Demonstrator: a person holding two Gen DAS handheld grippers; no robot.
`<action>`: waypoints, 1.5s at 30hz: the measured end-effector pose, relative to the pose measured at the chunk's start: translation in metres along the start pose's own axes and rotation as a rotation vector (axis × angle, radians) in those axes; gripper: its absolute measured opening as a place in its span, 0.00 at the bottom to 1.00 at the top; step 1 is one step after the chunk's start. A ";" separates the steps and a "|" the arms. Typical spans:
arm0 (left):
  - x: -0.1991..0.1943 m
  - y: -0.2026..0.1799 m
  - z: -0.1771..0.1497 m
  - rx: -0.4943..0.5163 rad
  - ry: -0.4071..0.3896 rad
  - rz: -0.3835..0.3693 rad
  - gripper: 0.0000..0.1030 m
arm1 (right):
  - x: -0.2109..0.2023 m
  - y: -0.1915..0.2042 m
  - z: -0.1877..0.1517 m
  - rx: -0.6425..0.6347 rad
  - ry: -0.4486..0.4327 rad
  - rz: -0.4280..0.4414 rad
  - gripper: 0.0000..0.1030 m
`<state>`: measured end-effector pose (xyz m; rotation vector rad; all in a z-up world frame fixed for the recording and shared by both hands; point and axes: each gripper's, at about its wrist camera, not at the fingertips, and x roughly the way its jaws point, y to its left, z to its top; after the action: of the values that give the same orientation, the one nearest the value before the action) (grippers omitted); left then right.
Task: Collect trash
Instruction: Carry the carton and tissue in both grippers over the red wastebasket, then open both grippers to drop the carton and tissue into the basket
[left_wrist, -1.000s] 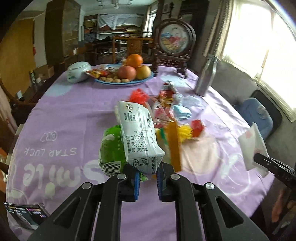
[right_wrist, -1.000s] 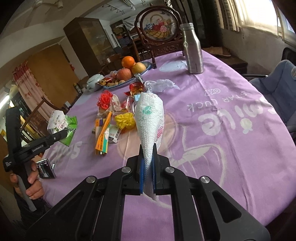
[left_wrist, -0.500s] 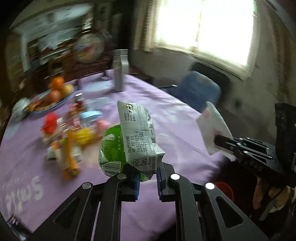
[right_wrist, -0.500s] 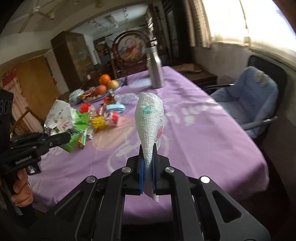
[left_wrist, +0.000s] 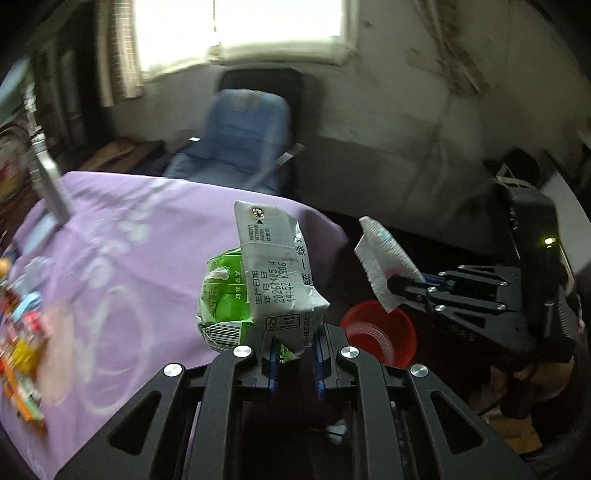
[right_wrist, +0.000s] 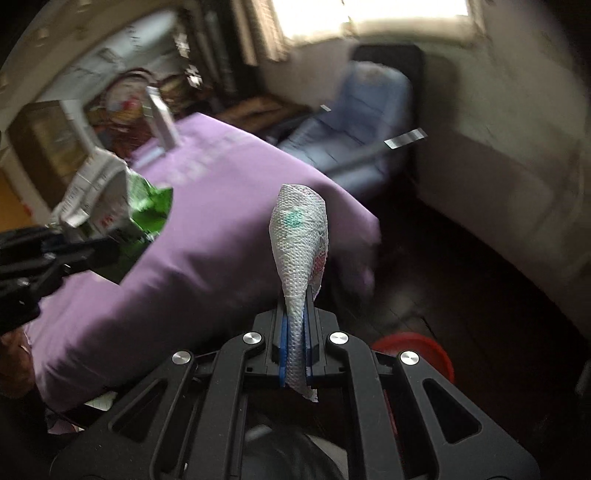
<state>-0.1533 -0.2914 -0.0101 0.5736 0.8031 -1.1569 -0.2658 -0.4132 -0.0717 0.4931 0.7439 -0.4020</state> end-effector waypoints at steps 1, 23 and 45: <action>0.010 -0.005 0.002 0.017 0.014 -0.015 0.15 | 0.004 -0.013 -0.008 0.016 0.023 -0.023 0.08; 0.346 -0.115 -0.051 0.203 0.658 -0.208 0.14 | 0.156 -0.211 -0.159 0.524 0.488 -0.141 0.08; 0.356 -0.104 -0.048 0.025 0.704 -0.293 0.70 | 0.167 -0.220 -0.171 0.650 0.501 -0.210 0.44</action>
<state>-0.1977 -0.4912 -0.3231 0.9274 1.5140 -1.2390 -0.3582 -0.5253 -0.3622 1.1594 1.1559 -0.7370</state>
